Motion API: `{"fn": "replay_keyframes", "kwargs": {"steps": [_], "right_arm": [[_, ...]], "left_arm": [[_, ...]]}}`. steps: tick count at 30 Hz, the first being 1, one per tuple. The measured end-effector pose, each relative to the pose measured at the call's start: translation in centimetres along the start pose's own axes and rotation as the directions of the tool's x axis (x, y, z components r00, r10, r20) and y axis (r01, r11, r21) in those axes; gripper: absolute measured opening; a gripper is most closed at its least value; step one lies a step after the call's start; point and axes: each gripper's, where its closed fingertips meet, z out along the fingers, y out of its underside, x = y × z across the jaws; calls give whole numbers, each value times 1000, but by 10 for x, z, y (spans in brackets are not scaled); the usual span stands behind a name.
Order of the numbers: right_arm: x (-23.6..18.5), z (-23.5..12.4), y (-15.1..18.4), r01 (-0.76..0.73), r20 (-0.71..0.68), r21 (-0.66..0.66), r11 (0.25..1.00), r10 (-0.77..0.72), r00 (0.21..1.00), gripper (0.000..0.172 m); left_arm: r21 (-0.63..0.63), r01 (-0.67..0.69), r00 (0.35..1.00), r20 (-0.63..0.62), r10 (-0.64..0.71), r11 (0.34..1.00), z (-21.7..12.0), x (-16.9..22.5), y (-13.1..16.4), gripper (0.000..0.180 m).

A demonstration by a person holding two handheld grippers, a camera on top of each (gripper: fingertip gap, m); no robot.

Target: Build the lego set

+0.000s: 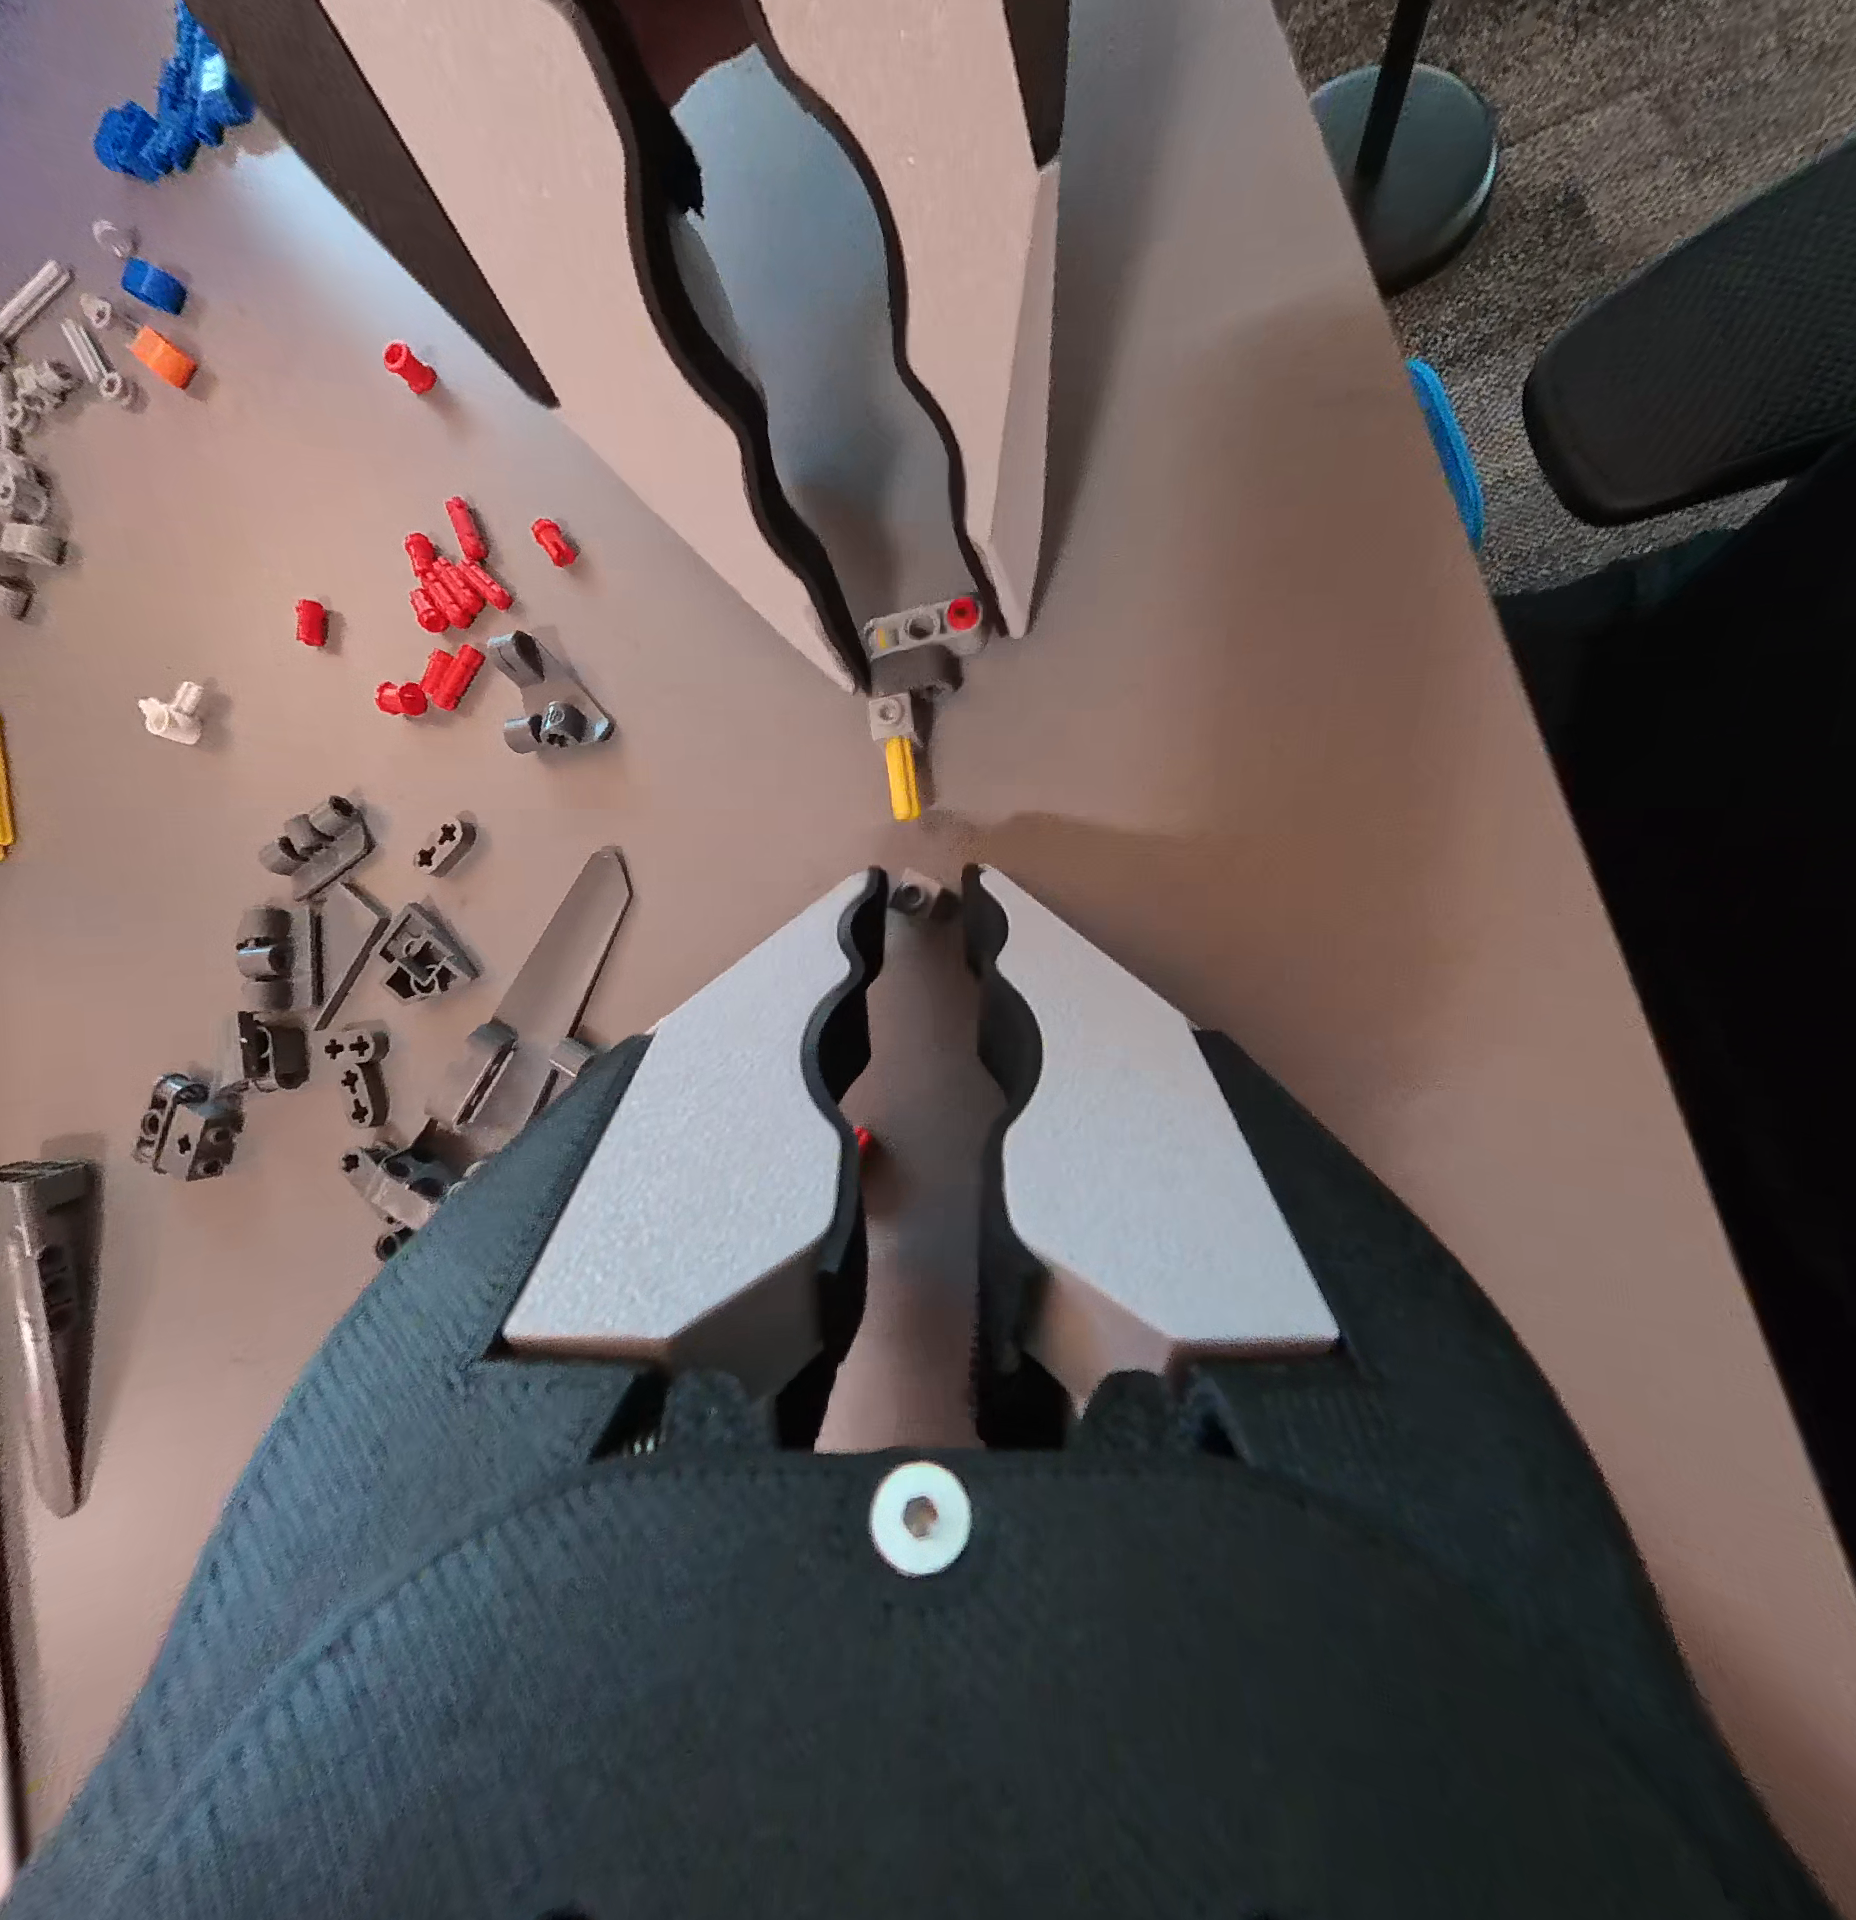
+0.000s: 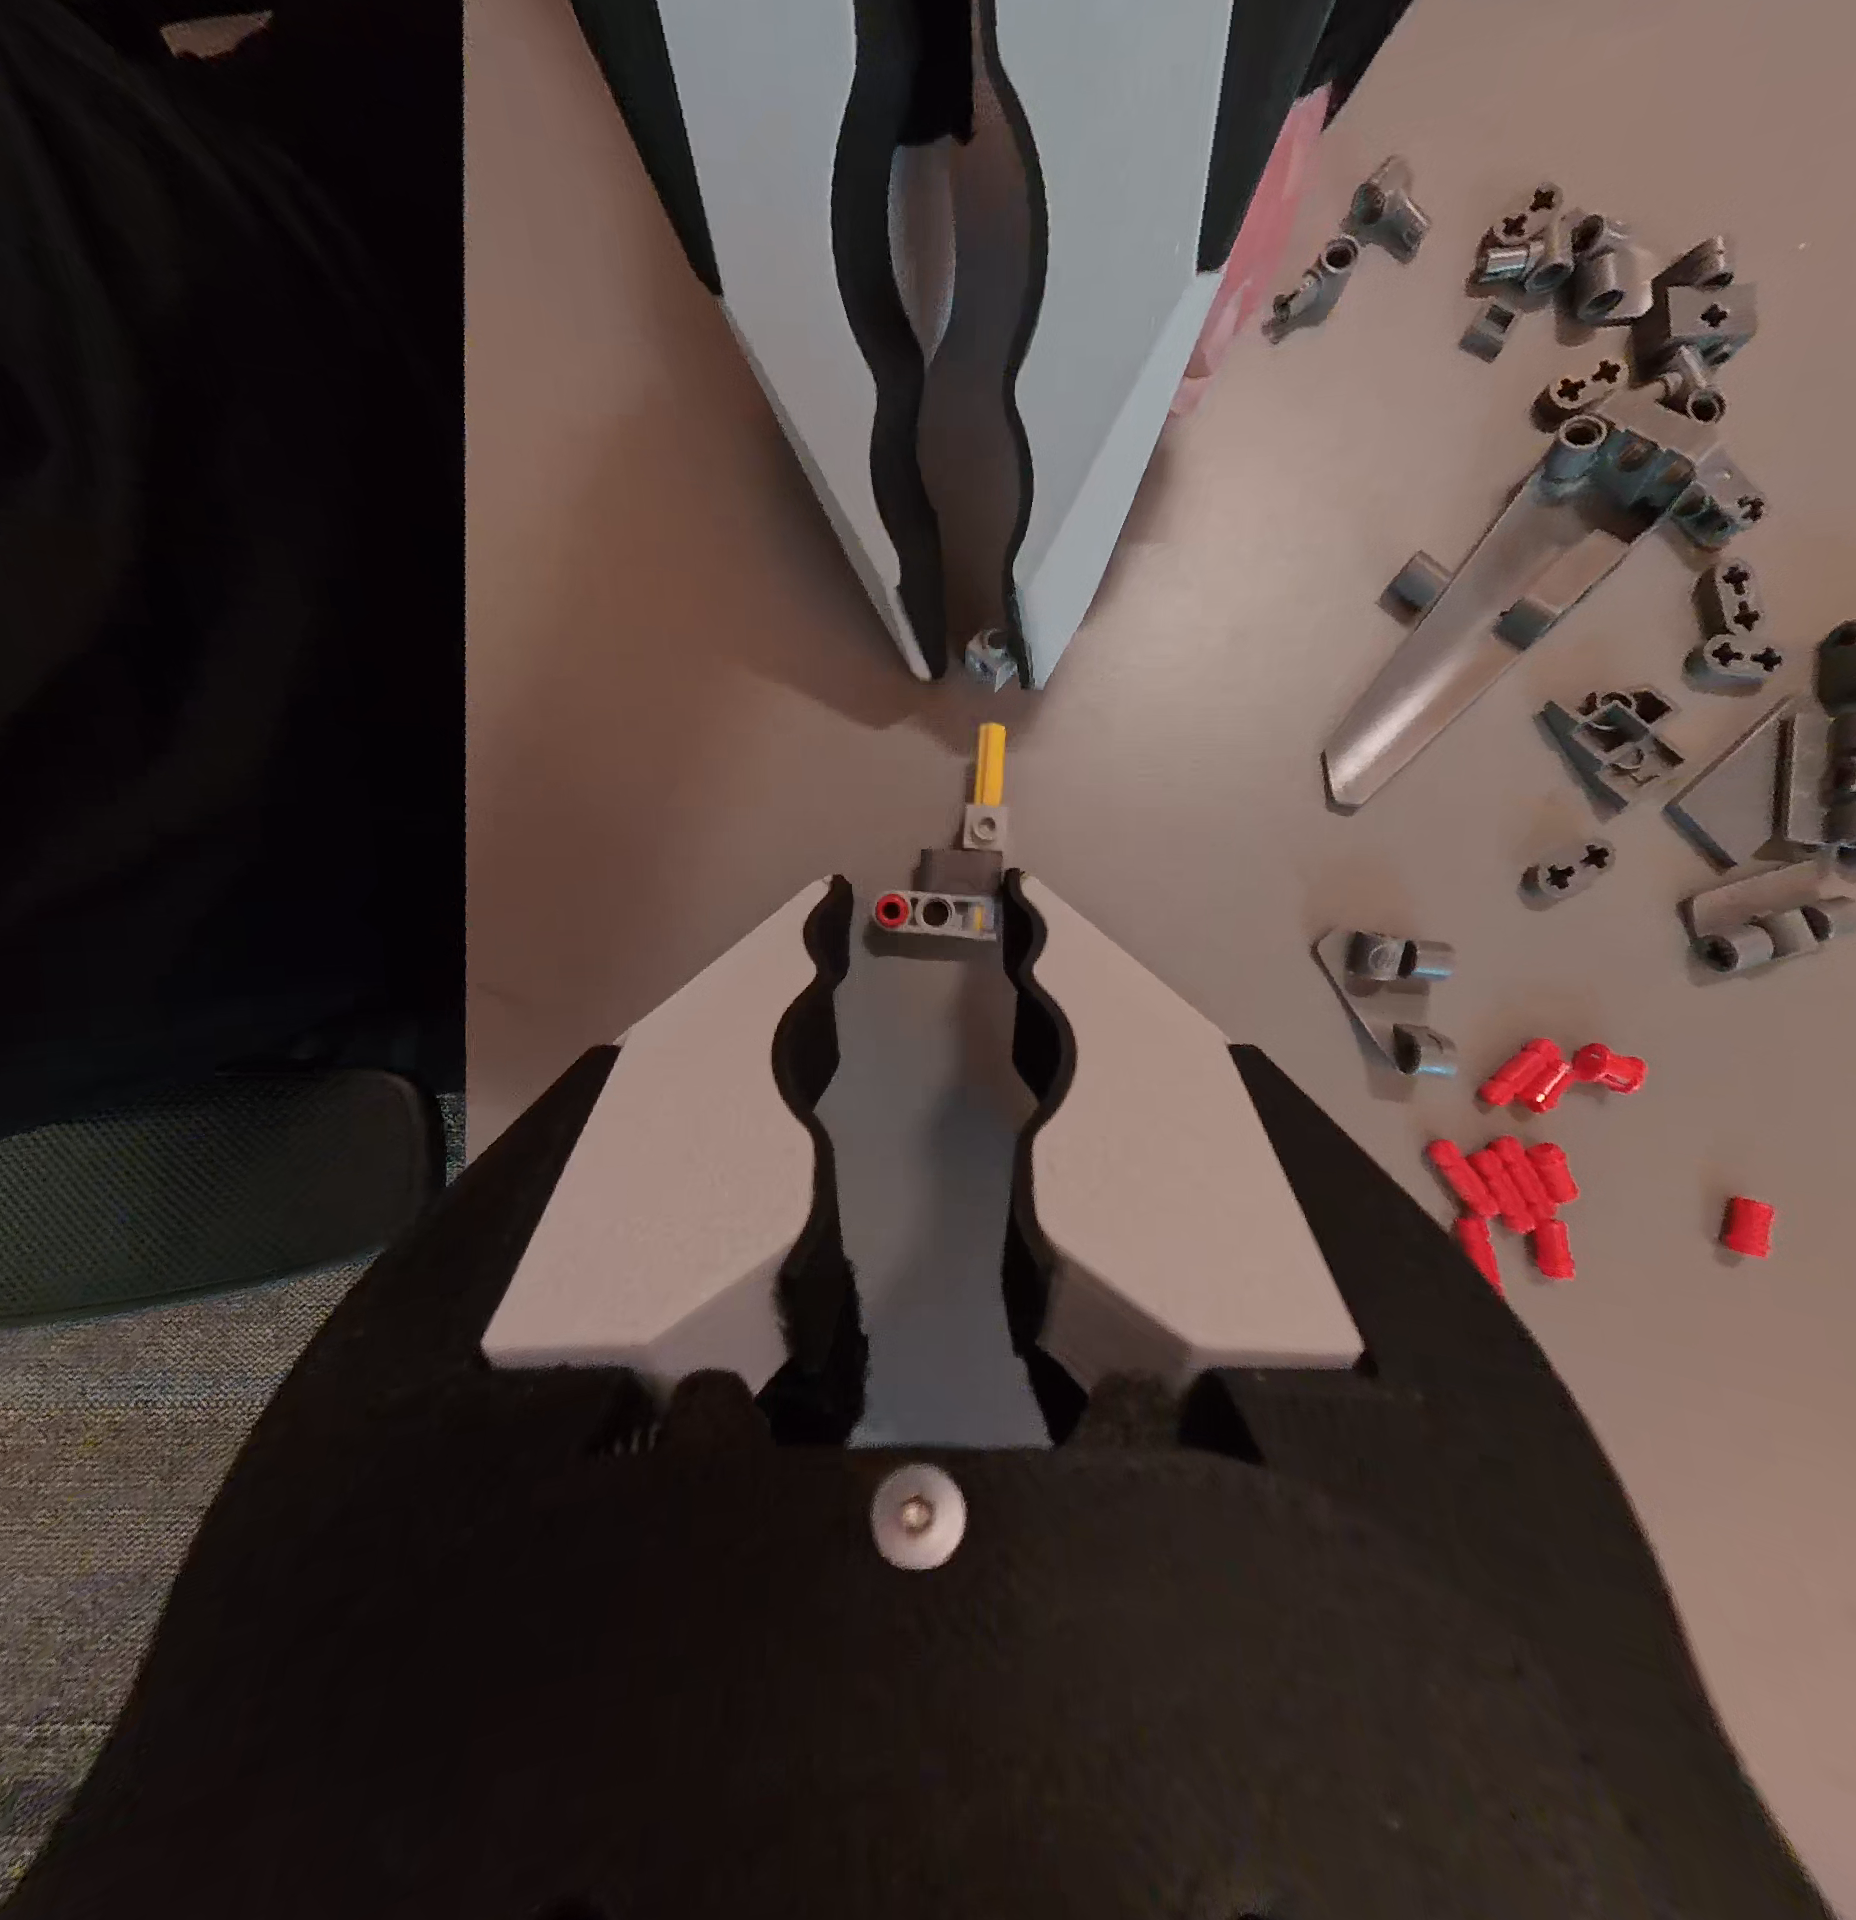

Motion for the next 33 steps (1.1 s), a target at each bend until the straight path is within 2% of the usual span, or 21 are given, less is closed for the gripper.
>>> {"fn": "replay_keyframes", "kwargs": {"steps": [4,9,19,33], "right_arm": [[-3,-1,-6,16,-5,6,1000,-16,1000,34],[0,-2,-13,11,-40,26,1000,-10,999,25],[11,2,-10,-25,-67,29,999,27,997,13],[4,6,-15,-36,-59,33,999,37,998,12]], "left_arm": [[12,15,1000,17,-16,1000,-2,4,-2,23],[14,18,1000,22,-18,1000,-7,0,3,26],[24,-14,1000,-23,15,1000,-5,0,4,20],[38,44,999,-5,-44,998,-1,1,1,9]]}}
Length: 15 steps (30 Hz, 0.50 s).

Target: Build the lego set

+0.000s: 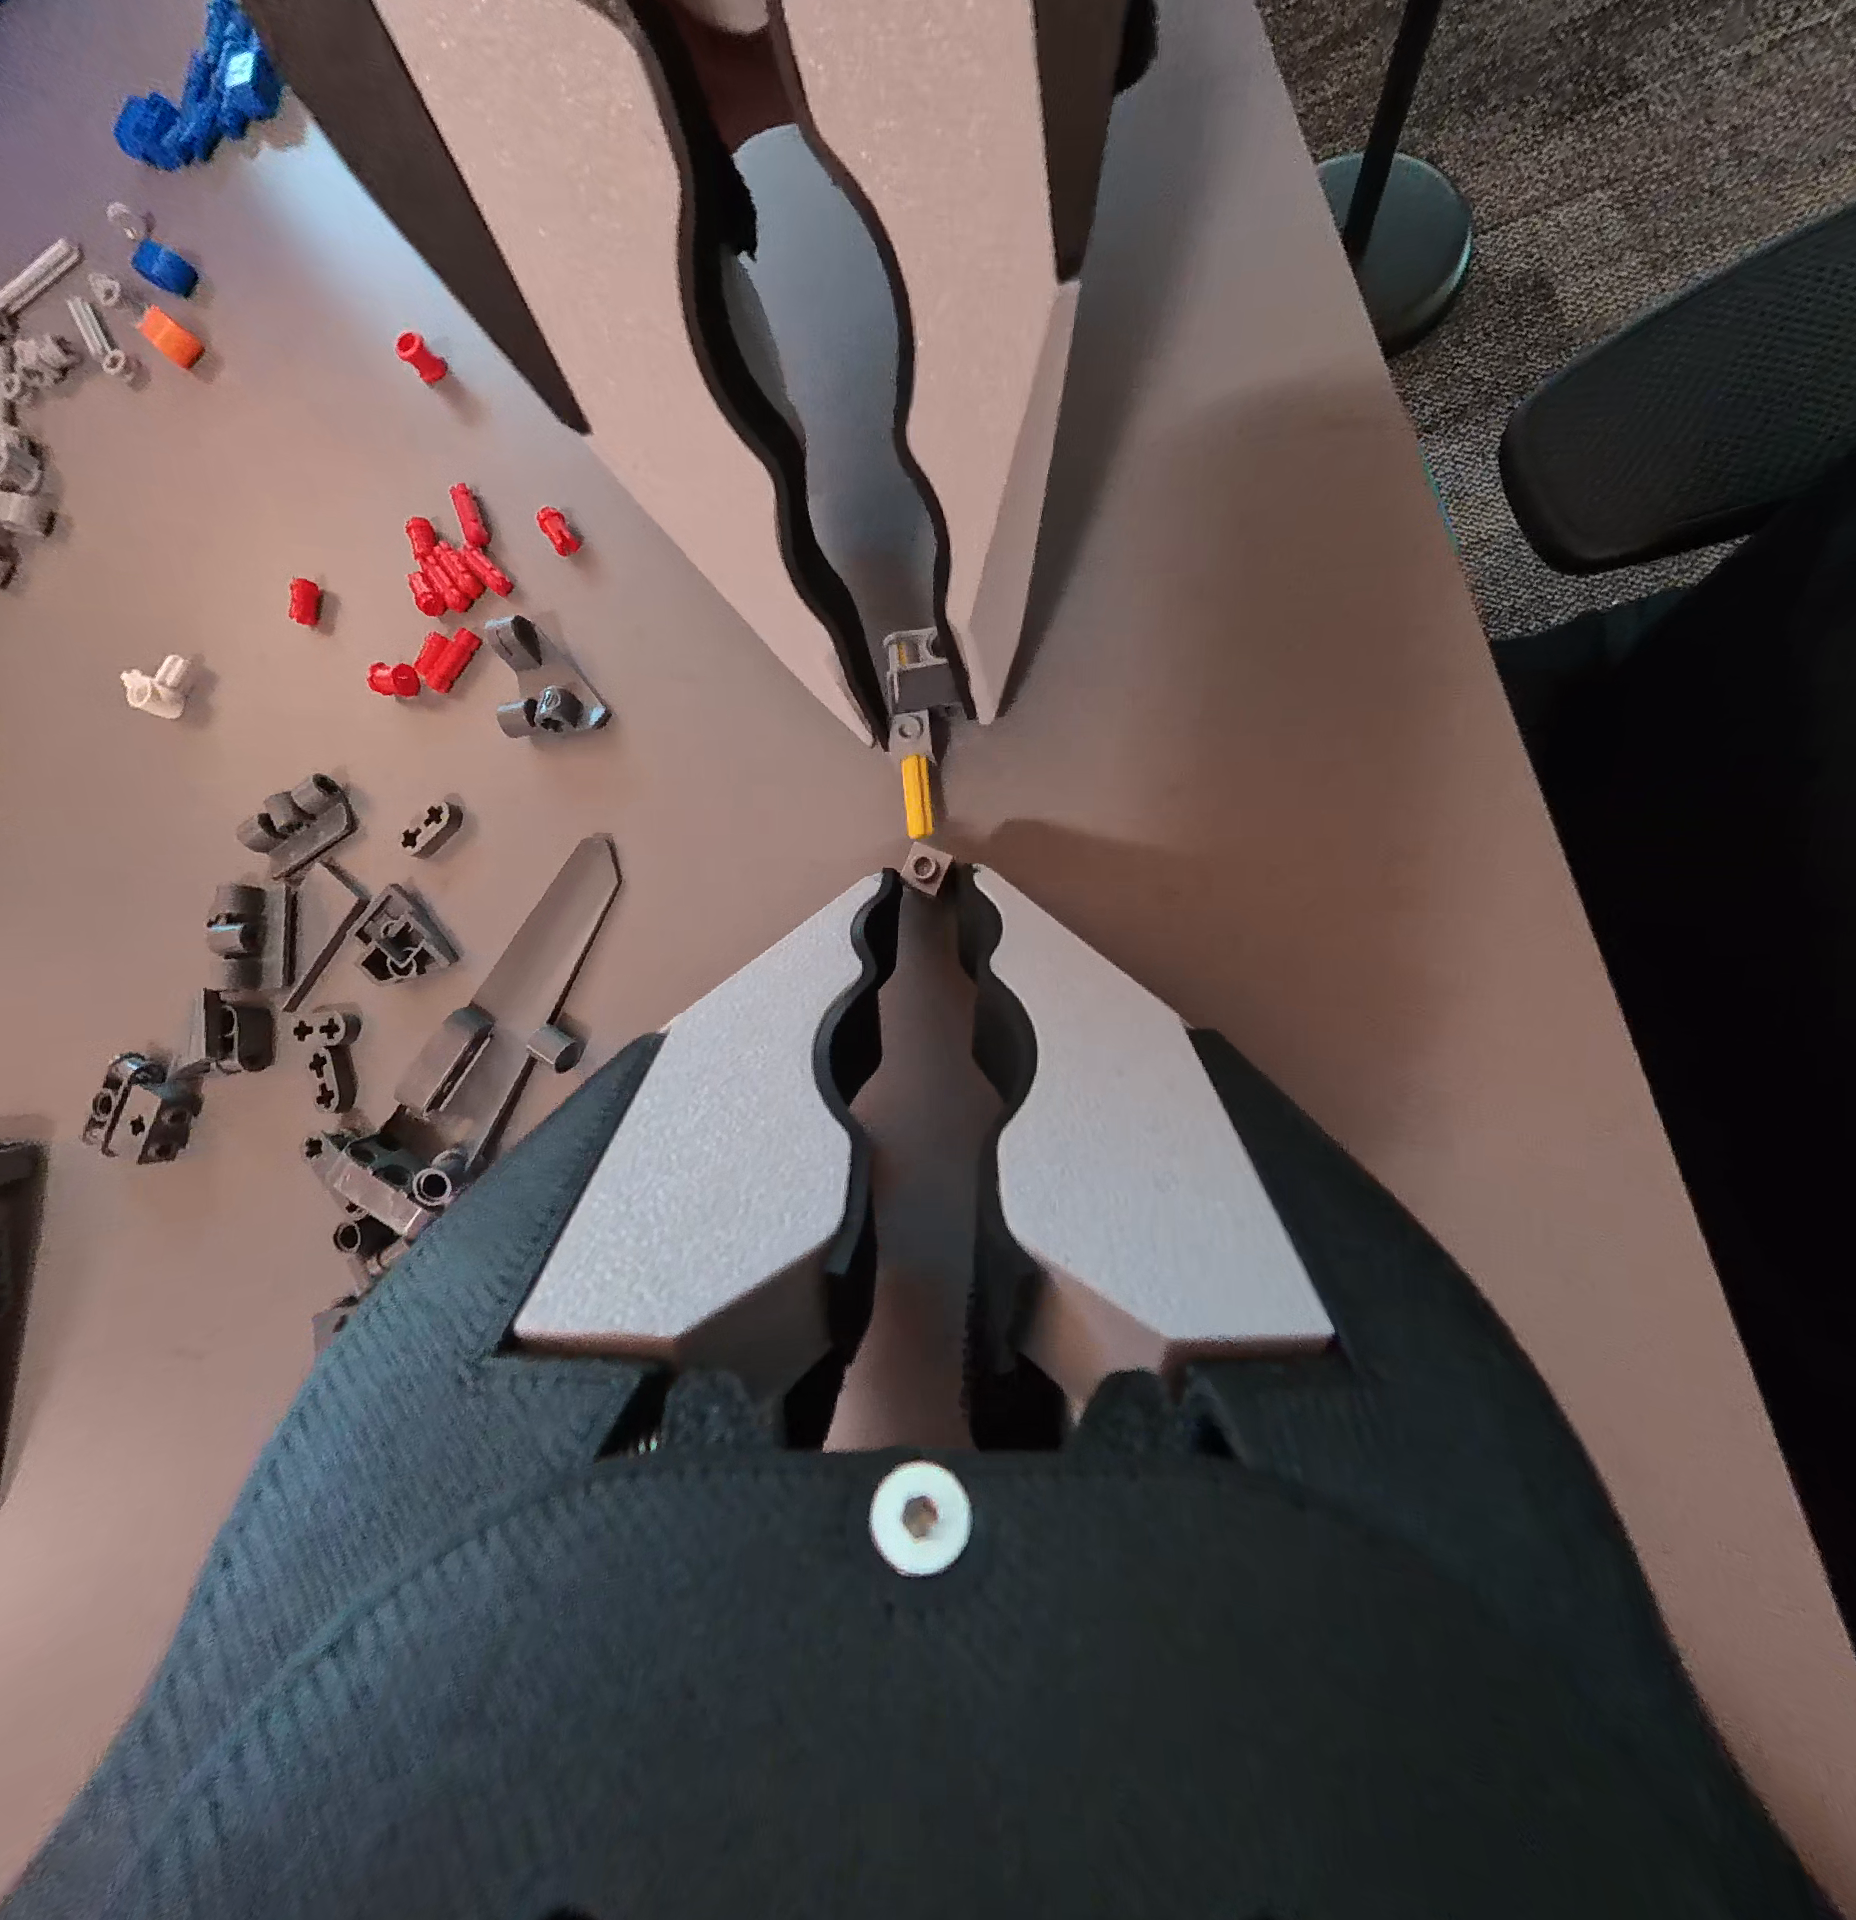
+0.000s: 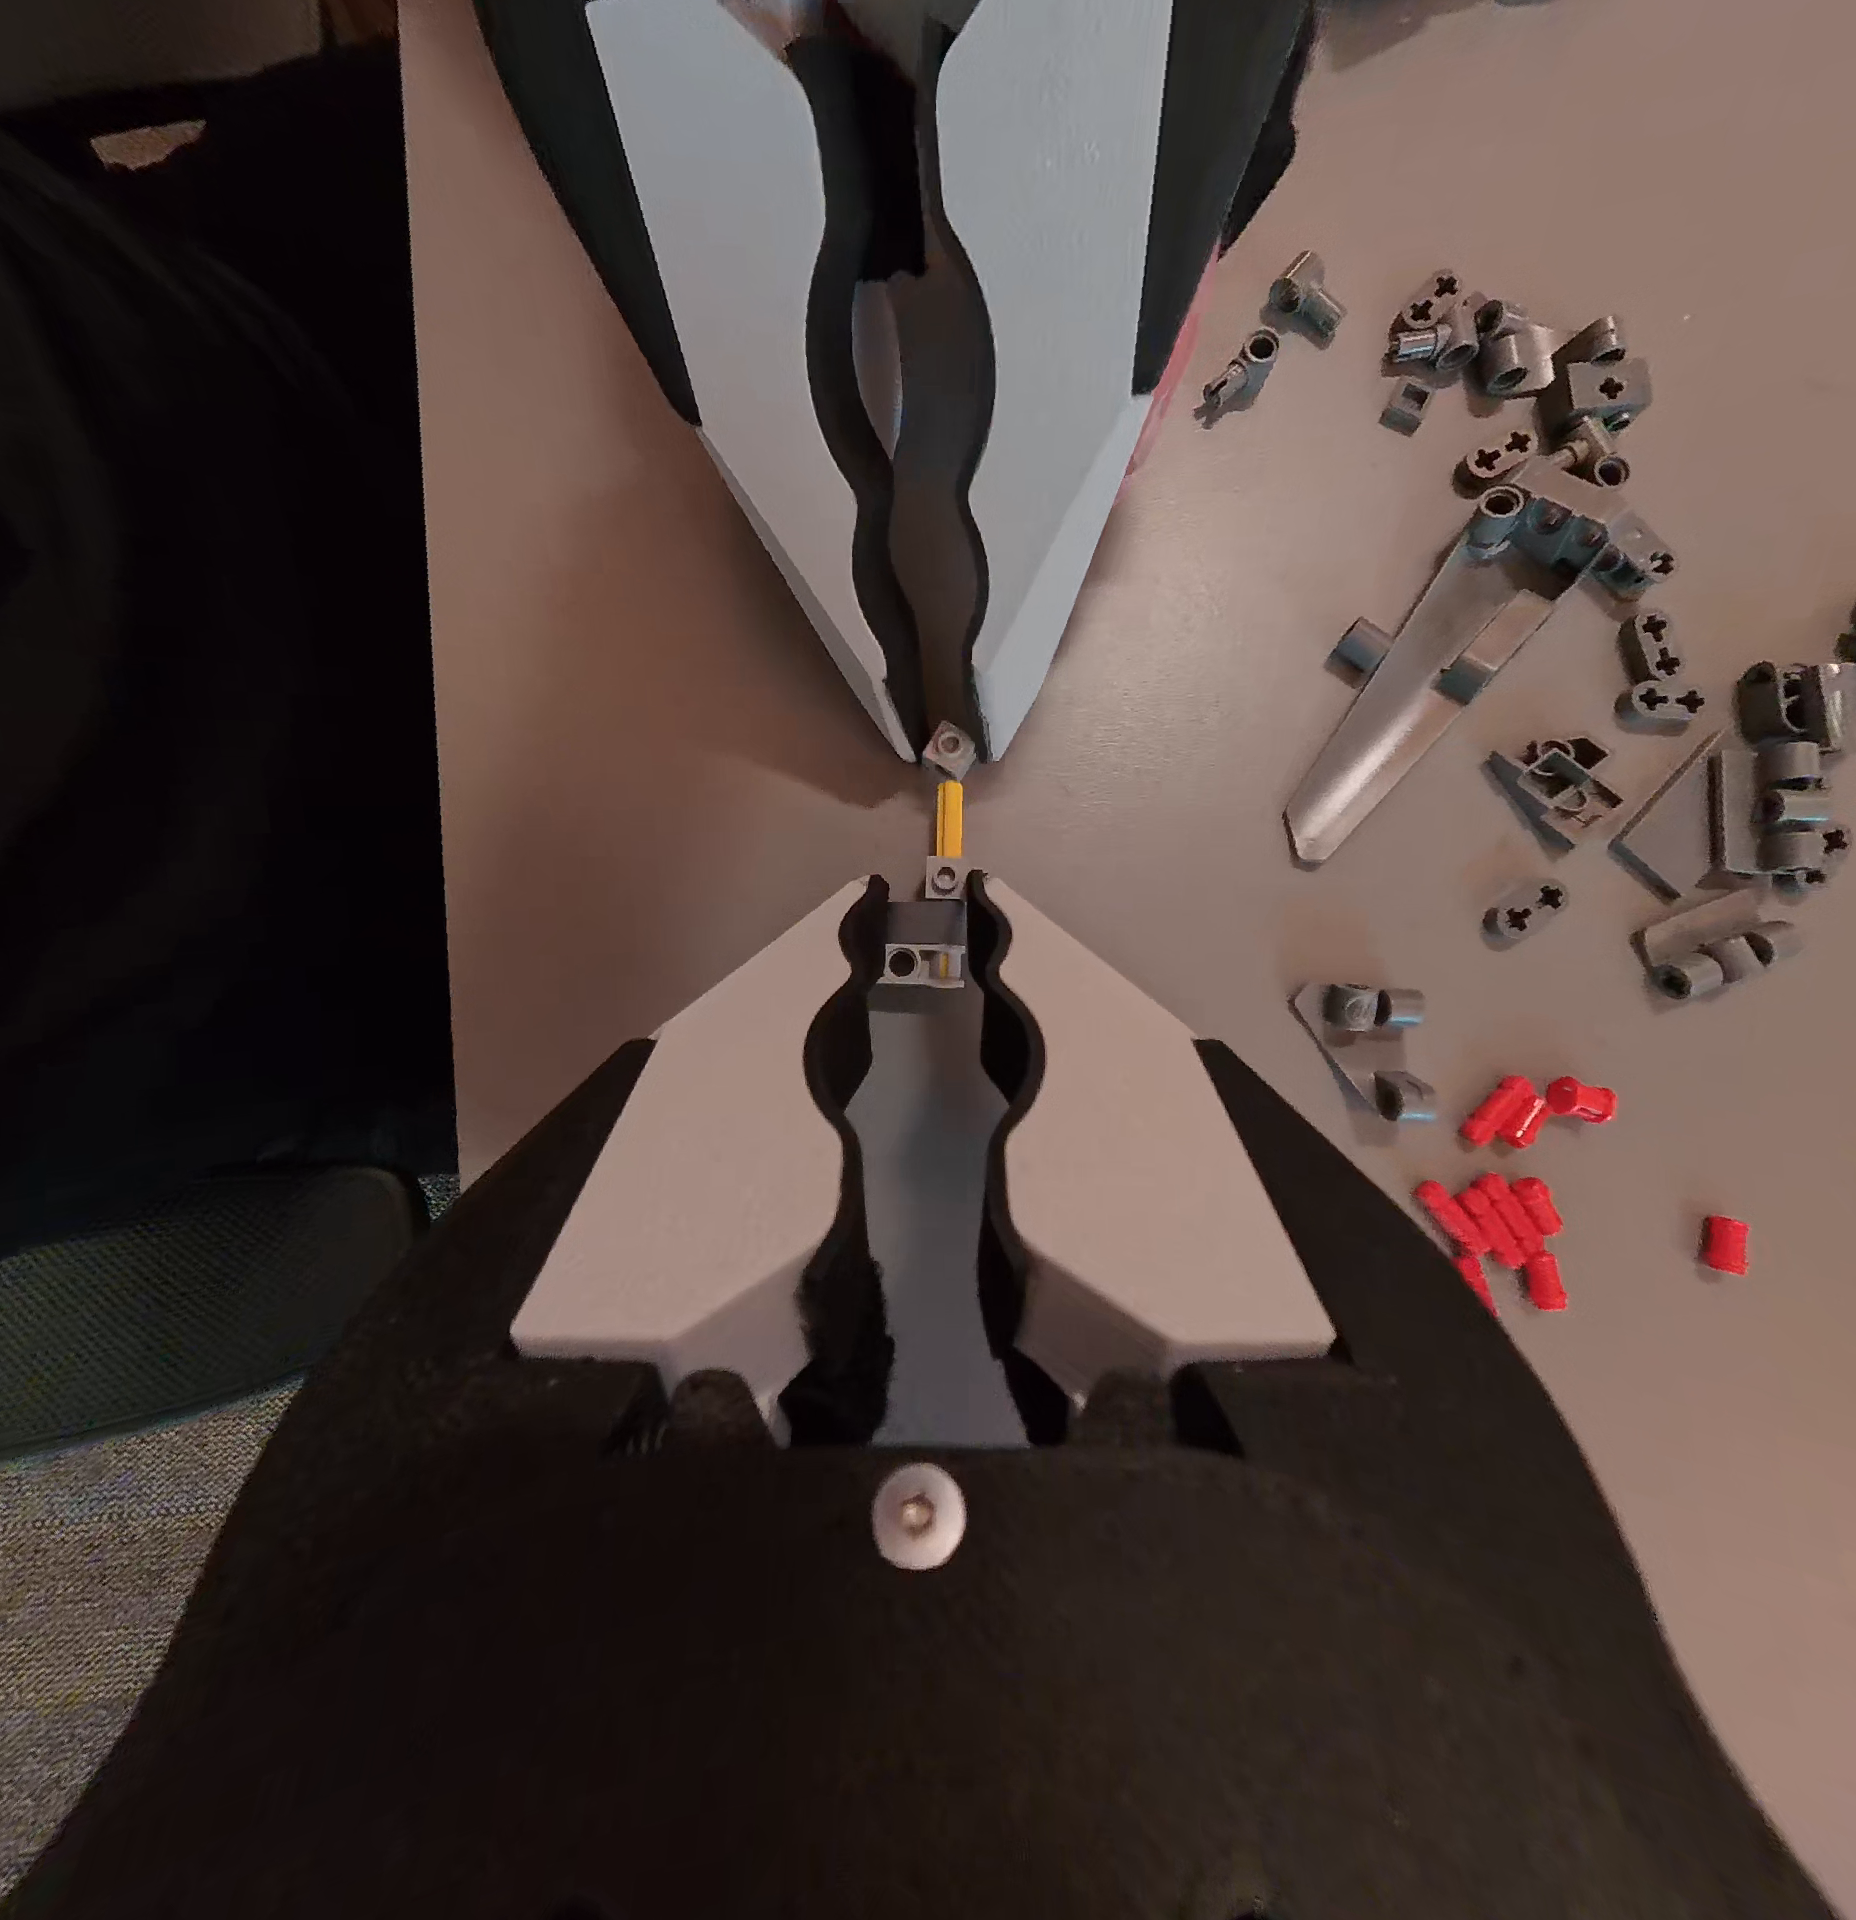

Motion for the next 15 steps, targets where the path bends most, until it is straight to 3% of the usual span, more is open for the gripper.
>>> {"fn": "replay_keyframes", "kwargs": {"steps": [15], "right_arm": [[7,0,0,-68,-69,8,998,68,995,5]], "left_arm": [[-17,80,993,91,-78,997,3,-6,-1,8]]}}
